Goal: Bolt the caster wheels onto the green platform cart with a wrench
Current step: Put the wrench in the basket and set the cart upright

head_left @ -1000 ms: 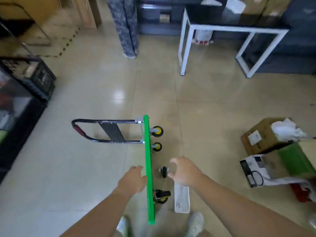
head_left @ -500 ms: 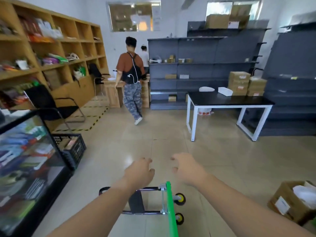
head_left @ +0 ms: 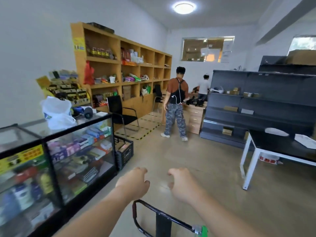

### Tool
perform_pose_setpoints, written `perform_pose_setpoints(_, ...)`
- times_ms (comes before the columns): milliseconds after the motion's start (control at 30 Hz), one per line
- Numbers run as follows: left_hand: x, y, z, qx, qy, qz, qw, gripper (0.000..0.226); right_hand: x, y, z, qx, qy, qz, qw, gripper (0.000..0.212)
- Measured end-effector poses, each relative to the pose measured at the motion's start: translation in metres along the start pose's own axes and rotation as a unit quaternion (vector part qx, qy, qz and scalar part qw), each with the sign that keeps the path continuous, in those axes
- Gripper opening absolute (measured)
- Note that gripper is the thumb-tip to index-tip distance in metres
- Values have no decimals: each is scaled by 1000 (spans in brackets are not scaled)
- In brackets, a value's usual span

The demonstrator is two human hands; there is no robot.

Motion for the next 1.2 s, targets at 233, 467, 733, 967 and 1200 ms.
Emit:
perform_pose_setpoints(233, -1, 32, 125, -12, 9, -12, 1000, 50, -26, -28, 120, 17, 23, -11, 1000, 48)
perform_pose_setpoints(467, -5, 92, 253, -52, 0, 9, 999, 45, -74, -56, 257, -24, 23, -20, 999, 41)
perform_pose_setpoints(733, -25, 153, 354, -35, 17, -47, 998, 39, -133, -87, 371, -42, 65, -14, 997, 43)
perform_pose_setpoints(967, -86, 159, 410, -39, 9, -46, 998, 43, -207, -108, 409, -1, 95, -18, 995, 37)
perform_pose_setpoints(1200, -221, 163, 437, -60, -19, -47, 997, 44, -343, -125, 407, 2, 90, -18, 996, 32)
Point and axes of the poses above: each hand's wrist, its own x-axis away from the middle knuckle, its own y-axis out of the back of the hand, z = x × y, the point moved 8 cm from there along -x, towards the middle knuckle, and after that the axes turned 9 degrees about -y, right-handed, at the moved point
